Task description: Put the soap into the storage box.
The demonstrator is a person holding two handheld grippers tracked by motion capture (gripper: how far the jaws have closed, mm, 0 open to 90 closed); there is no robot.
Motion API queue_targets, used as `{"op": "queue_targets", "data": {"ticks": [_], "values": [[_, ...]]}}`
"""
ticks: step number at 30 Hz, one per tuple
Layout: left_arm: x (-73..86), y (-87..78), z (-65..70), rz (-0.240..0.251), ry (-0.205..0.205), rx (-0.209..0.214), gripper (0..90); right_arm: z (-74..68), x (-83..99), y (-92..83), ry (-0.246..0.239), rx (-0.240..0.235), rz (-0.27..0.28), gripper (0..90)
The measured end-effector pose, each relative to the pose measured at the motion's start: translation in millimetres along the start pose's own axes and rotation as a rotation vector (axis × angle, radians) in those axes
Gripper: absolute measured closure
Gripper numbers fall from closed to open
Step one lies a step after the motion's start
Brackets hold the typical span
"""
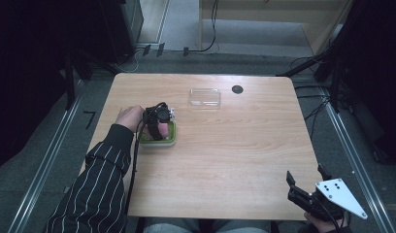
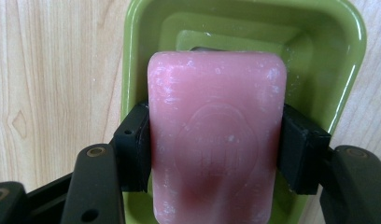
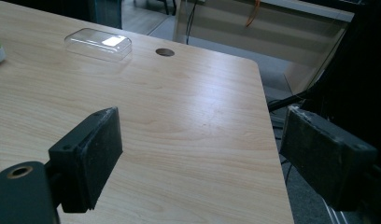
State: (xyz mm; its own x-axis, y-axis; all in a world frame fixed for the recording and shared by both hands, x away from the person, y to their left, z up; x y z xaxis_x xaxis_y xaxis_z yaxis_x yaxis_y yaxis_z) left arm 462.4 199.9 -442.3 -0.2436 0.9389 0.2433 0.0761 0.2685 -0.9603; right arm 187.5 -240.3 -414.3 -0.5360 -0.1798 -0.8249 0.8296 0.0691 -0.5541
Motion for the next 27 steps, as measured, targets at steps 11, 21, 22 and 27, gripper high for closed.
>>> {"op": "queue_targets", "data": {"ticks": [11, 21, 22, 27], "values": [[0.6, 3.0, -1.0, -0.005, -0.002, 0.009, 38.3, -0.4, 0.0, 0.0, -0.003, 0.001, -0.003, 13.7], [1.5, 1.2, -1.7, -0.006, -0.005, -0.003, 36.8, -0.1, 0.1, 0.1, -0.002, 0.0, -0.002, 13.7], [1.8, 1.0, -1.7, -0.001, -0.005, -0.006, 36.8, -0.1, 0.1, 0.1, -0.002, 0.0, -0.002, 13.7], [4.5, -4.7, -1.5, 0.018, -0.018, -0.026, 29.1, 0.0, 0.1, 0.1, -0.002, 0.0, -0.002, 13.7]]}}
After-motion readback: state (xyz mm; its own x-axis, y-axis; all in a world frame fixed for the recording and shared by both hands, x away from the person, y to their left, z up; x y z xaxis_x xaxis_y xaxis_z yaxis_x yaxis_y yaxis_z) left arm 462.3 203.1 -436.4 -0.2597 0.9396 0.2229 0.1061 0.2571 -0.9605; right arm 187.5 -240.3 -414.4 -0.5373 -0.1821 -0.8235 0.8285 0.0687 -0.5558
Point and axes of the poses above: each handheld gripper's, and its own axes: y roughly forward along the jaws, x roughly out of its underside, z roughly to its right, the point moved 1 cm from there along y, roughly forward along the jaws, and after that the axes turned 14 degrees about -z, right-handed, at the moved point
